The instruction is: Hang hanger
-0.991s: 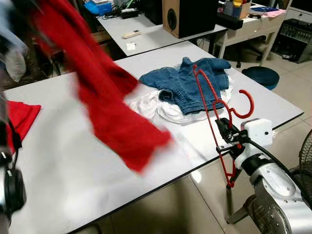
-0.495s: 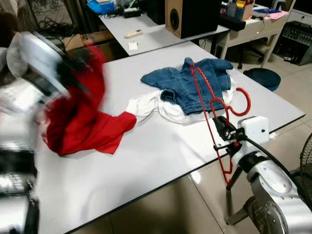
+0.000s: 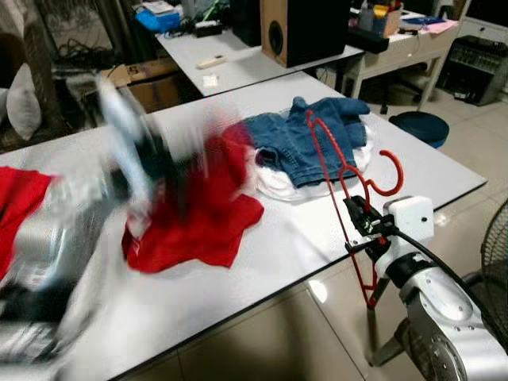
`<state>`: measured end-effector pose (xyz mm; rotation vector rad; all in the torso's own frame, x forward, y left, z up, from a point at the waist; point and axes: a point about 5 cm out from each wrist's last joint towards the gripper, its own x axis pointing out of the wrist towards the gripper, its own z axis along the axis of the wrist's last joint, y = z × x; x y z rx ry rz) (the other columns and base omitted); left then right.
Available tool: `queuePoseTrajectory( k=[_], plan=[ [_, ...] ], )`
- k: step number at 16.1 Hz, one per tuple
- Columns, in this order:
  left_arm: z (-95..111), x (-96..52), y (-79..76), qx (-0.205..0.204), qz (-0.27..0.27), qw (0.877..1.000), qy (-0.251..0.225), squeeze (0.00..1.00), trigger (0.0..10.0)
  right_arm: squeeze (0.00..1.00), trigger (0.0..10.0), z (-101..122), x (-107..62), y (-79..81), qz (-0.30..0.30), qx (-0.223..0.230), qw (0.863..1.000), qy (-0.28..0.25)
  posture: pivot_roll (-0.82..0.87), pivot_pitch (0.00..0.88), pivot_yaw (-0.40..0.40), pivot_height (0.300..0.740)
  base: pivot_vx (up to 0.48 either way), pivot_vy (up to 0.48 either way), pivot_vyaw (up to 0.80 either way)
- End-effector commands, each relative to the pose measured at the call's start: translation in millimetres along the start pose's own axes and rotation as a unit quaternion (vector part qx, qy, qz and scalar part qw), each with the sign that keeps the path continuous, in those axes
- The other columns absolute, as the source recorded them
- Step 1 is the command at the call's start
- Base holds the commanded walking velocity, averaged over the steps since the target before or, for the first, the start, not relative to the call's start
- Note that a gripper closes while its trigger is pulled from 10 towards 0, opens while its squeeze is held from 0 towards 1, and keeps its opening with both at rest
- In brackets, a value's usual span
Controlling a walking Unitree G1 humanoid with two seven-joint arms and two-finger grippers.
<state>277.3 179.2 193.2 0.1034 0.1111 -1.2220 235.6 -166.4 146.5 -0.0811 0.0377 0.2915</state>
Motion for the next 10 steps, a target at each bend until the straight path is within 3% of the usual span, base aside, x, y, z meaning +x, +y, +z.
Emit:
queuePoseTrajectory(
  k=[1,2,3,5,6,8,10],
  plan=[
    [-16.7,-2.6,-8.0,0.000,-0.035,0.996,0.081,0.00,0.0,0.00,10.0,5.4,0.2,2.8,0.003,-0.005,1.000,-0.013,-0.04,0.000,0.104,0.740,0.000,0.000,0.00],
    [-22.8,-4.9,-12.0,-0.009,-0.043,0.994,0.102,0.00,0.0,0.00,10.0,5.0,0.0,4.0,0.004,-0.006,1.000,-0.012,-0.04,0.000,0.106,0.740,0.000,0.000,0.00],
    [-26.9,-4.3,-14.9,-0.016,-0.036,0.992,0.117,0.00,10.0,0.00,10.0,4.3,-0.4,5.6,0.007,-0.006,1.000,-0.011,-0.04,0.000,0.106,0.740,0.000,0.000,0.00],
    [-27.8,2.2,-6.6,-0.016,0.008,0.994,0.104,0.00,10.0,0.00,10.0,4.1,-0.8,7.9,0.011,-0.008,1.000,-0.009,-0.05,0.000,0.107,0.740,0.000,0.000,0.00],
    [-27.5,5.0,-4.8,-0.016,0.017,0.996,0.091,1.00,10.0,0.00,10.0,3.7,-1.6,8.1,0.013,-0.009,1.000,-0.008,-0.05,0.000,0.109,0.740,0.000,0.000,0.00],
    [-29.7,11.4,-27.9,-0.046,-0.067,0.992,0.099,1.00,10.0,0.00,10.0,2.6,-4.5,5.0,0.010,-0.014,1.000,-0.004,-0.06,0.000,0.113,0.740,0.000,0.000,0.00],
    [-30.8,12.2,-38.5,-0.067,-0.101,0.987,0.104,1.00,10.0,0.00,10.0,3.1,-5.7,2.2,0.005,-0.017,1.000,-0.003,-0.06,0.000,0.114,0.740,0.000,0.000,0.00]
  ],
)
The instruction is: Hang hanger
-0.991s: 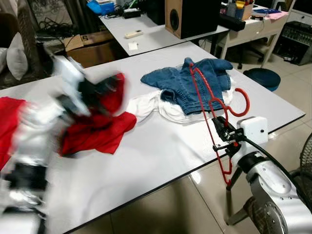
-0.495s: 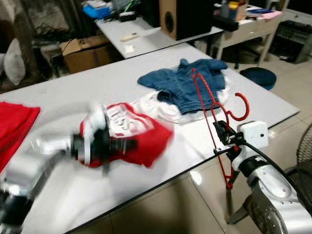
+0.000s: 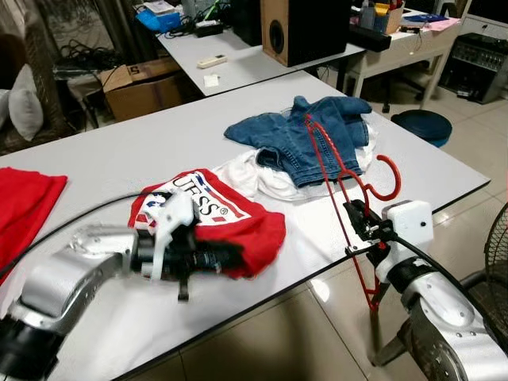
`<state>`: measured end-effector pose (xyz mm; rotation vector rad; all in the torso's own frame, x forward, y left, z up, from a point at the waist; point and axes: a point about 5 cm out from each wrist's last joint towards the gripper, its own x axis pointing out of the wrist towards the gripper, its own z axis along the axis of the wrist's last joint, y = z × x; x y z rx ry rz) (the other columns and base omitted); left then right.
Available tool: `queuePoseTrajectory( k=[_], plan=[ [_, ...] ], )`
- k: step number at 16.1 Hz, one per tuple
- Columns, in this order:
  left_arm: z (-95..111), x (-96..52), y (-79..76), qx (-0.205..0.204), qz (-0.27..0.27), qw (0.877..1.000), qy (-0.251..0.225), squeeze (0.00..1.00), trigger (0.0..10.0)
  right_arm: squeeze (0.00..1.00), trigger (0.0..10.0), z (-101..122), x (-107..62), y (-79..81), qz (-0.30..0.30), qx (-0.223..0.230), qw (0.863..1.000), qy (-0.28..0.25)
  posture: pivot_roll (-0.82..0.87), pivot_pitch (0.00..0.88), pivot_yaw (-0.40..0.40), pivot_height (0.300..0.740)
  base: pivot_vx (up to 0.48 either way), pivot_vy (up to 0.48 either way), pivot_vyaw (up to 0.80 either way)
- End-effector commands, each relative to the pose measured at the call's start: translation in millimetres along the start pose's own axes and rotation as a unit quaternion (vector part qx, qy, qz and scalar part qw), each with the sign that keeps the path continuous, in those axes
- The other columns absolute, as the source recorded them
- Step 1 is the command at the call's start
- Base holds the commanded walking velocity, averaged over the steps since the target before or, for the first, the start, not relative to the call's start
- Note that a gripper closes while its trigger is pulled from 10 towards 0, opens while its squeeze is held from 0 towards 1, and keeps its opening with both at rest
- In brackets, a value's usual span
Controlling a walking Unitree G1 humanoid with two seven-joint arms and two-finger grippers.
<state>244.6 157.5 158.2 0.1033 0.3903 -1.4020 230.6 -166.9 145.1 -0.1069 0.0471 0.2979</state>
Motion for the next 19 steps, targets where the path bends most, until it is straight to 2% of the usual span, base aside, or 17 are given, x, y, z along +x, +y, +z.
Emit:
queuePoseTrajectory(
  k=[1,3,4,6,7,8,9,10,11,12,14,15,17,18,19],
  plan=[
    [-2.0,-2.4,-4.8,-0.006,-0.017,1.000,0.017,1.00,10.0,0.00,10.0,5.7,-1.7,-2.5,-0.008,-0.007,1.000,-0.011,-0.06,0.000,0.116,0.740,0.000,0.000,0.00],
    [-5.4,-6.0,-3.6,-0.001,-0.014,0.999,0.028,1.00,10.0,0.00,10.0,6.6,-3.2,-7.9,-0.020,-0.010,1.000,-0.013,-0.07,0.000,0.120,0.740,0.000,0.000,0.00],
    [-4.5,-6.5,2.8,0.011,0.014,1.000,0.022,1.00,10.0,0.00,10.0,6.0,-4.0,-9.0,-0.021,-0.013,1.000,-0.011,-0.07,0.000,0.120,0.740,0.000,0.000,0.00],
    [-4.8,-3.2,22.1,0.017,0.097,0.995,0.026,1.00,10.0,0.00,10.0,5.4,-5.5,-9.8,-0.022,-0.014,1.000,-0.008,-0.07,0.000,0.115,0.740,0.000,0.000,0.00],
    [-6.3,-0.4,37.5,0.022,0.171,0.985,0.021,1.00,10.0,0.00,10.0,5.6,-4.9,-8.8,-0.022,-0.011,1.000,-0.008,-0.07,0.000,0.109,0.740,0.000,0.000,0.00],
    [-4.5,4.0,37.3,0.012,0.171,0.985,-0.001,1.00,10.0,0.00,10.0,6.0,-4.3,-7.9,-0.020,-0.010,1.000,-0.008,-0.07,0.000,0.109,0.740,0.000,0.000,0.00],
    [-0.8,14.8,32.9,-0.003,0.150,0.988,-0.043,1.00,10.0,0.00,10.0,6.8,-2.6,-6.5,-0.014,-0.010,1.000,-0.009,-0.07,0.000,0.102,0.740,0.000,0.000,0.00],
    [-5.3,24.7,27.2,-0.028,0.119,0.991,-0.049,0.97,10.0,0.00,10.0,7.4,-1.1,-5.8,-0.010,-0.013,1.000,-0.009,-0.07,0.000,0.096,0.740,0.000,0.000,0.00],
    [-24.3,30.7,18.8,-0.039,0.076,0.996,0.011,0.15,10.0,0.00,10.0,8.8,0.7,-6.7,-0.008,-0.014,1.000,-0.011,-0.07,0.000,0.089,0.740,0.000,0.000,0.00],
    [-38.5,30.6,16.5,-0.041,0.063,0.996,0.054,0.00,10.0,0.00,10.0,9.7,1.5,-7.7,-0.008,-0.016,1.000,-0.012,-0.07,0.000,0.087,0.740,0.000,0.000,0.00],
    [-54.2,17.9,23.3,-0.026,0.089,0.989,0.113,0.00,10.0,0.00,10.0,9.9,2.0,-8.9,-0.007,-0.017,1.000,-0.012,-0.06,0.000,0.084,0.740,0.000,0.000,0.00],
    [-61.0,2.7,30.6,-0.014,0.114,0.982,0.148,0.00,10.0,0.00,10.0,9.7,2.5,-9.2,-0.007,-0.017,1.000,-0.012,-0.06,0.000,0.083,0.740,0.000,0.000,0.00],
    [-60.6,-29.4,49.0,0.008,0.182,0.967,0.176,0.00,10.0,0.00,10.0,9.1,4.2,-7.7,-0.006,-0.015,1.000,-0.013,-0.05,0.000,0.081,0.740,0.000,0.000,0.00],
    [-57.0,-51.0,58.8,0.016,0.219,0.957,0.189,0.00,10.0,0.00,10.0,8.8,5.8,-6.2,-0.004,-0.014,1.000,-0.013,-0.04,0.000,0.082,0.740,0.000,0.000,0.00],
    [-56.0,-61.0,61.8,0.021,0.231,0.952,0.200,0.00,10.0,0.00,10.0,8.7,6.4,-5.6,-0.003,-0.012,1.000,-0.013,-0.04,0.000,0.081,0.740,0.000,0.000,0.00]
  ],
)
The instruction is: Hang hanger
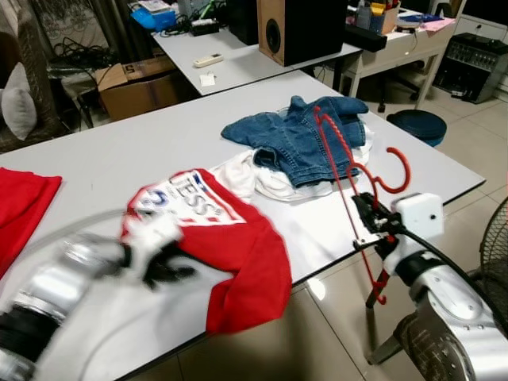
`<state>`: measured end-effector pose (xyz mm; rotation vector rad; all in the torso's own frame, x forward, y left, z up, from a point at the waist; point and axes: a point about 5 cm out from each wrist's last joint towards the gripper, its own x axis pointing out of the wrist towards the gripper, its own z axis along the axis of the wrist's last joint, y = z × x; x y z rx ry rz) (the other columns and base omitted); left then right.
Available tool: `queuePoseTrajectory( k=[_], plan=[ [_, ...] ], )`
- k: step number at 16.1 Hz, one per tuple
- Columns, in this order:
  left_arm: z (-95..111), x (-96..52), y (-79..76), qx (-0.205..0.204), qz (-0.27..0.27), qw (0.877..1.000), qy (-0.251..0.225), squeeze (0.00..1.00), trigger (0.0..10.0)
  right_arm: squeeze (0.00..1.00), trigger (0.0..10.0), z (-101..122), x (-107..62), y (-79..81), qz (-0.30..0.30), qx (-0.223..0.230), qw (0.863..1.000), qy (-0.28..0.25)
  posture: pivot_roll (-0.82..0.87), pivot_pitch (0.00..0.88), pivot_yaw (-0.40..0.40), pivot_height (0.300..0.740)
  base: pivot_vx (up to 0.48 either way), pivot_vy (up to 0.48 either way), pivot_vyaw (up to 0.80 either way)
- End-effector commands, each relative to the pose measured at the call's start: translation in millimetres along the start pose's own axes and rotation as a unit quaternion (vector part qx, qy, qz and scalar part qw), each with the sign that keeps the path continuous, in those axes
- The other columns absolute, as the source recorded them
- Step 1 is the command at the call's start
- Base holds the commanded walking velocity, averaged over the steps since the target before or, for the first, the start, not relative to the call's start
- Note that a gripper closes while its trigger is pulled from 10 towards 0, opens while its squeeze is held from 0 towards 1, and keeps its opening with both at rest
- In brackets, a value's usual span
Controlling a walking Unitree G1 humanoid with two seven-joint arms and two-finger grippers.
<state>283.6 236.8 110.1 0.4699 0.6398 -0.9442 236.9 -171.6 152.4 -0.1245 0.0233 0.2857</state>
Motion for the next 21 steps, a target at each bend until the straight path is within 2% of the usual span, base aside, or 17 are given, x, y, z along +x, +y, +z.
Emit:
queuePoseTrajectory(
  k=[1,3,5,6,7,8,9,10,11,12,13,14,16,18,19,20,21],
  plan=[
    [-8.7,-22.6,21.6,0.012,0.059,0.998,0.035,0.00,10.0,0.00,10.0,1.3,3.9,2.4,0.005,0.000,1.000,-0.004,-0.04,0.000,0.081,0.740,0.000,0.000,0.00],
    [-22.5,-43.6,40.3,0.019,0.126,0.989,0.077,0.00,10.0,0.00,10.0,0.9,4.6,3.9,0.005,0.002,1.000,-0.005,-0.03,0.000,0.083,0.740,0.000,0.000,0.00],
    [-28.1,-79.0,73.1,0.008,0.291,0.954,0.067,0.00,10.0,0.00,10.0,-0.4,4.8,5.7,0.007,0.006,1.000,-0.004,-0.02,0.000,0.079,0.740,0.000,0.000,0.00],
    [-30.1,-89.3,79.9,0.026,0.329,0.941,0.079,0.00,10.0,0.00,10.0,-0.6,5.3,6.5,0.009,0.007,1.000,-0.004,-0.02,0.000,0.077,0.740,0.000,0.000,0.00],
    [-28.1,-92.8,82.0,0.033,0.341,0.936,0.074,0.00,10.0,0.00,10.0,-0.5,5.4,6.9,0.010,0.007,1.000,-0.005,-0.02,0.000,0.075,0.740,0.000,0.000,0.00],
    [-15.9,-92.4,83.9,0.022,0.349,0.937,0.016,0.00,10.0,0.00,10.0,-0.3,5.5,6.9,0.012,0.008,1.000,-0.005,-0.01,0.000,0.071,0.740,0.000,0.000,0.00],
    [4.6,-83.2,80.5,-0.006,0.320,0.944,-0.084,0.00,10.0,0.00,10.0,-0.6,5.9,6.7,0.013,0.008,1.000,-0.005,-0.01,0.000,0.069,0.740,0.000,0.000,0.00],
    [20.9,-72.8,73.7,-0.021,0.277,0.948,-0.158,0.00,10.0,0.00,10.0,-0.7,6.5,6.6,0.013,0.007,1.000,-0.005,-0.01,0.000,0.067,0.740,0.000,0.000,0.00],
    [31.9,-61.5,67.0,-0.036,0.240,0.950,-0.197,0.00,10.0,0.00,10.0,-0.4,7.2,7.0,0.014,0.007,1.000,-0.005,-0.01,0.000,0.065,0.740,0.000,0.000,0.00],
    [46.6,-39.3,52.4,-0.065,0.178,0.954,-0.233,0.06,10.0,0.00,10.0,0.0,7.8,7.7,0.017,0.007,1.000,-0.005,-0.01,0.000,0.065,0.740,0.000,0.000,0.00],
    [57.5,-18.7,40.8,-0.085,0.147,0.954,-0.248,1.00,10.0,0.00,10.0,0.2,8.5,8.0,0.018,0.007,1.000,-0.005,-0.01,0.000,0.064,0.740,0.000,0.000,0.00],
    [65.7,4.8,29.9,-0.095,0.134,0.956,-0.241,1.00,10.0,0.00,10.0,0.7,9.1,8.1,0.018,0.007,1.000,-0.006,-0.01,0.000,0.063,0.740,0.000,0.000,0.00],
    [71.7,29.1,28.1,-0.135,0.171,0.951,-0.219,1.00,10.0,0.00,10.0,0.6,9.4,8.3,0.019,0.007,1.000,-0.006,-0.01,0.000,0.061,0.740,0.000,0.000,0.00],
    [80.1,45.5,26.7,-0.170,0.202,0.942,-0.207,1.00,10.0,0.00,10.0,0.7,9.9,10.6,0.021,0.007,1.000,-0.005,-0.01,0.000,0.070,0.740,0.000,0.000,0.00],
    [86.3,53.8,21.4,-0.199,0.194,0.937,-0.210,0.92,10.0,0.00,10.0,0.7,9.1,11.6,0.021,0.008,1.000,-0.005,-0.02,0.000,0.075,0.740,0.000,0.000,0.00],
    [89.4,60.5,16.4,-0.215,0.195,0.936,-0.201,0.00,10.0,0.00,10.0,-0.2,6.9,11.7,0.019,0.009,1.000,-0.003,-0.02,0.000,0.085,0.740,0.000,0.000,0.00],
    [88.4,65.1,14.4,-0.210,0.209,0.938,-0.181,0.00,10.0,0.00,10.0,-0.9,4.8,11.7,0.016,0.009,1.000,-0.001,-0.03,0.000,0.092,0.740,0.000,0.000,0.00]
  ],
)
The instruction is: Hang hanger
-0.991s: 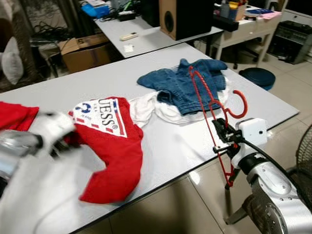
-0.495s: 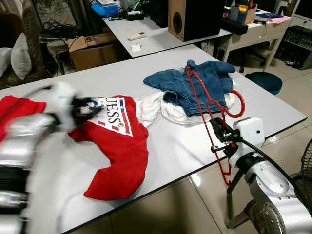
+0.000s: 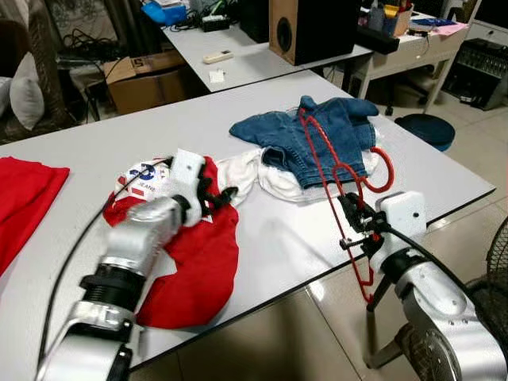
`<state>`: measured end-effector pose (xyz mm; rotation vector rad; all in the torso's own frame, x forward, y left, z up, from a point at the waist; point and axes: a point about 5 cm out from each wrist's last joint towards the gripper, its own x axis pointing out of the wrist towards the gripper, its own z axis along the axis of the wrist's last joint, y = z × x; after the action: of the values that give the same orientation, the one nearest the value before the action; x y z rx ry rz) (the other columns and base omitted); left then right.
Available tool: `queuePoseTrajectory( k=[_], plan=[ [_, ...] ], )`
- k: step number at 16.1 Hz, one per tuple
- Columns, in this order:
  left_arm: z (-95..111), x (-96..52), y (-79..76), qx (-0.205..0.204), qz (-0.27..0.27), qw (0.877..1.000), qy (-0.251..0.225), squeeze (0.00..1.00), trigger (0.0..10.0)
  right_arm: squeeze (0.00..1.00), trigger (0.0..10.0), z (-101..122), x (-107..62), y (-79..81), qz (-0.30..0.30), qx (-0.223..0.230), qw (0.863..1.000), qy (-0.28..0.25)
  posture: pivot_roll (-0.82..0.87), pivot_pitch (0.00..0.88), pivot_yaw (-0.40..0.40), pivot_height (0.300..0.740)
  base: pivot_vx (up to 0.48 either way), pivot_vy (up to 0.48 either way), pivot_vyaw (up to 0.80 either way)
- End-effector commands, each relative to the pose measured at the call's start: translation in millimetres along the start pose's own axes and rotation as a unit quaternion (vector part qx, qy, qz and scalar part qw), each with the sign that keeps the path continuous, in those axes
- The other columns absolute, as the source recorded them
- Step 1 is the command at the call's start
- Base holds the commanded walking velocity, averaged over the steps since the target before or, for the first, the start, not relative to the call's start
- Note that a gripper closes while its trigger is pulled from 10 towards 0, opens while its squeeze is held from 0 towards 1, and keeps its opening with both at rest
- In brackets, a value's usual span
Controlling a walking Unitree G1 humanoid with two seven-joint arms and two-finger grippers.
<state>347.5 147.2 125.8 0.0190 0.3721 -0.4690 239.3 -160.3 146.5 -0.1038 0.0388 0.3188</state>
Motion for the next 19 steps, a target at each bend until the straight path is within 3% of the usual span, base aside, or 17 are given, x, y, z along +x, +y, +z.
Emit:
queuePoseTrajectory(
  k=[1,3,4,5,8,11,15,19],
  plan=[
    [1.3,1.3,2.8,0.023,0.025,0.999,0.012,0.00,10.0,0.00,10.0,3.4,-2.4,1.5,-0.003,-0.004,1.000,-0.005,-0.04,0.000,0.100,0.740,0.000,0.000,0.00],
    [-3.3,2.6,0.3,0.023,0.030,0.999,0.029,0.00,9.8,0.00,10.0,3.0,-4.0,1.3,-0.007,-0.005,1.000,-0.004,-0.04,0.000,0.107,0.740,0.000,0.000,0.00],
    [-5.5,2.2,1.3,0.031,0.039,0.998,0.036,0.00,1.8,0.00,10.0,2.7,-4.4,1.5,-0.008,-0.006,1.000,-0.003,-0.05,0.000,0.108,0.740,0.000,0.000,0.00],
    [-7.1,1.7,2.9,0.041,0.047,0.997,0.042,0.00,0.0,0.00,10.0,2.7,-4.4,2.1,-0.008,-0.007,1.000,-0.003,-0.05,0.000,0.109,0.740,0.000,0.000,0.00],
    [-11.4,2.0,2.6,0.061,0.048,0.996,0.050,0.00,0.0,0.00,10.0,2.5,-4.0,3.5,-0.004,-0.010,1.000,-0.003,-0.05,0.000,0.108,0.740,0.000,0.000,0.00],
    [-25.2,0.8,2.5,0.099,0.050,0.990,0.089,0.00,0.0,0.00,10.0,1.8,-2.3,5.1,0.005,-0.021,1.000,0.000,-0.05,0.000,0.105,0.740,0.000,0.000,0.00],
    [-39.0,-2.2,7.1,0.109,0.055,0.986,0.117,0.00,0.0,0.00,10.0,1.2,-1.4,7.8,0.010,-0.023,1.000,0.000,-0.05,0.000,0.101,0.740,0.000,0.000,0.00],
    [-37.2,-5.8,10.8,0.105,0.046,0.989,0.089,0.00,0.0,0.00,10.0,1.9,0.3,9.0,0.016,-0.023,1.000,-0.001,-0.05,0.000,0.088,0.740,0.000,0.000,0.00]
  ],
)
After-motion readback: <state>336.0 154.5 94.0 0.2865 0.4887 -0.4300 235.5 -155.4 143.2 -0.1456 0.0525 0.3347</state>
